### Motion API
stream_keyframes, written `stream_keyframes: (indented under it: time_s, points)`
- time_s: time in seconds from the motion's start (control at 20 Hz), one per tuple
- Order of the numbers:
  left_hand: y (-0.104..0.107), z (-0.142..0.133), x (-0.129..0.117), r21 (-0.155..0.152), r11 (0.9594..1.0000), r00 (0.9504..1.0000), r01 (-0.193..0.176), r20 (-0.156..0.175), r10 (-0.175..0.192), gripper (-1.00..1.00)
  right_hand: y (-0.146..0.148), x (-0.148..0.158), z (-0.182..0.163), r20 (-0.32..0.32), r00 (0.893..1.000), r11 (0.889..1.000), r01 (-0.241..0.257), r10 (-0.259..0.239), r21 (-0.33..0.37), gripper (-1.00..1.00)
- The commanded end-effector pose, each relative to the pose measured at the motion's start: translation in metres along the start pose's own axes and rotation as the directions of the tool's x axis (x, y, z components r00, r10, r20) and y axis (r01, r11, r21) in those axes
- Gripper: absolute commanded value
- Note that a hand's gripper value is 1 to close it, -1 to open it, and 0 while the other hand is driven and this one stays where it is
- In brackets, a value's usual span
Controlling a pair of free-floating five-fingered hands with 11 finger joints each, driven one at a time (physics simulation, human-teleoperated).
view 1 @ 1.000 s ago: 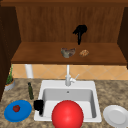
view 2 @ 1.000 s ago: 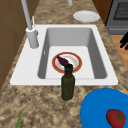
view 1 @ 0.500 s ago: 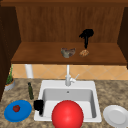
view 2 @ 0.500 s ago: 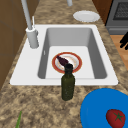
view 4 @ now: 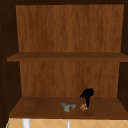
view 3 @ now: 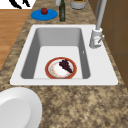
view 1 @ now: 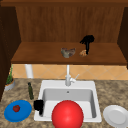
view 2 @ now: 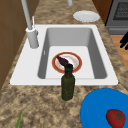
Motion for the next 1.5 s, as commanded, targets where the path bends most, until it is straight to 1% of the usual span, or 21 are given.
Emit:
stream_keyframes:
  time_s: [0.0, 0.25, 0.55, 0.75, 0.8, 0.85, 0.95, 1.05, 1.1, 1.2, 1.3, 1.4, 1.45]
  points:
    - [0.000, 0.000, 0.000, 0.000, 1.0000, 1.0000, 0.000, 0.000, 0.000, 0.00, 0.009, -0.004, -0.006, 0.031, 0.992, 0.992, -0.126, 0.125, 0.031, -1.00]
    - [0.000, 0.000, 0.000, 0.000, 1.0000, 1.0000, 0.000, 0.000, 0.000, 0.00, 0.015, -0.007, -0.009, -0.010, 0.987, 0.986, -0.164, 0.163, -0.029, -1.00]
    - [0.000, 0.000, 0.000, 0.000, 1.0000, 1.0000, 0.000, 0.000, 0.000, 0.00, 0.021, -0.010, -0.012, -0.039, 0.980, 0.979, -0.197, 0.195, -0.055, -1.00]
    - [0.000, 0.000, 0.000, 0.000, 1.0000, 1.0000, 0.000, 0.000, 0.000, 0.00, 0.024, -0.012, -0.019, -0.059, 0.976, 0.975, -0.214, 0.211, -0.052, -1.00]
    - [0.000, 0.000, 0.000, 0.000, 1.0000, 1.0000, 0.000, 0.000, 0.000, 0.00, 0.024, -0.012, -0.019, -0.068, 0.973, 0.974, -0.223, 0.221, -0.038, -1.00]
    - [0.000, 0.000, 0.000, 0.000, 1.0000, 1.0000, 0.000, 0.000, 0.000, 0.00, 0.023, -0.012, -0.019, -0.075, 0.972, 0.975, -0.223, 0.221, -0.018, -1.00]
    - [0.000, 0.000, 0.000, 0.000, 1.0000, 1.0000, 0.000, 0.000, 0.000, 0.00, 0.022, -0.012, -0.020, -0.094, 0.969, 0.973, -0.231, 0.230, -0.005, -1.00]
    - [0.000, 0.000, 0.000, 0.000, 1.0000, 1.0000, 0.000, 0.000, 0.000, 0.00, 0.022, -0.012, -0.021, -0.108, 0.964, 0.970, -0.243, 0.245, 0.024, -1.00]
    - [0.000, 0.000, 0.000, 0.000, 1.0000, 1.0000, 0.000, 0.000, 0.000, 0.00, 0.020, -0.013, -0.022, -0.115, 0.960, 0.967, -0.253, 0.255, 0.030, -1.00]
    - [0.000, 0.000, 0.000, 0.000, 1.0000, 1.0000, 0.000, 0.000, 0.000, 0.00, 0.017, -0.014, -0.034, -0.142, 0.954, 0.965, -0.263, 0.263, 0.015, -1.00]
    - [0.000, 0.000, 0.000, 0.000, 1.0000, 1.0000, 0.000, 0.000, 0.000, 0.00, 0.016, -0.016, -0.042, -0.150, 0.953, 0.964, -0.262, 0.264, 0.035, -1.00]
    - [0.000, 0.000, 0.000, 0.000, 1.0000, 1.0000, 0.000, 0.000, 0.000, 0.00, 0.027, -0.007, -0.054, -0.144, 0.957, 0.967, -0.242, 0.250, 0.076, -1.00]
    - [0.000, 0.000, 0.000, 0.000, 1.0000, 1.0000, 0.000, 0.000, 0.000, 0.00, 0.035, -0.005, -0.052, -0.120, 0.961, 0.966, -0.242, 0.251, 0.087, -1.00]
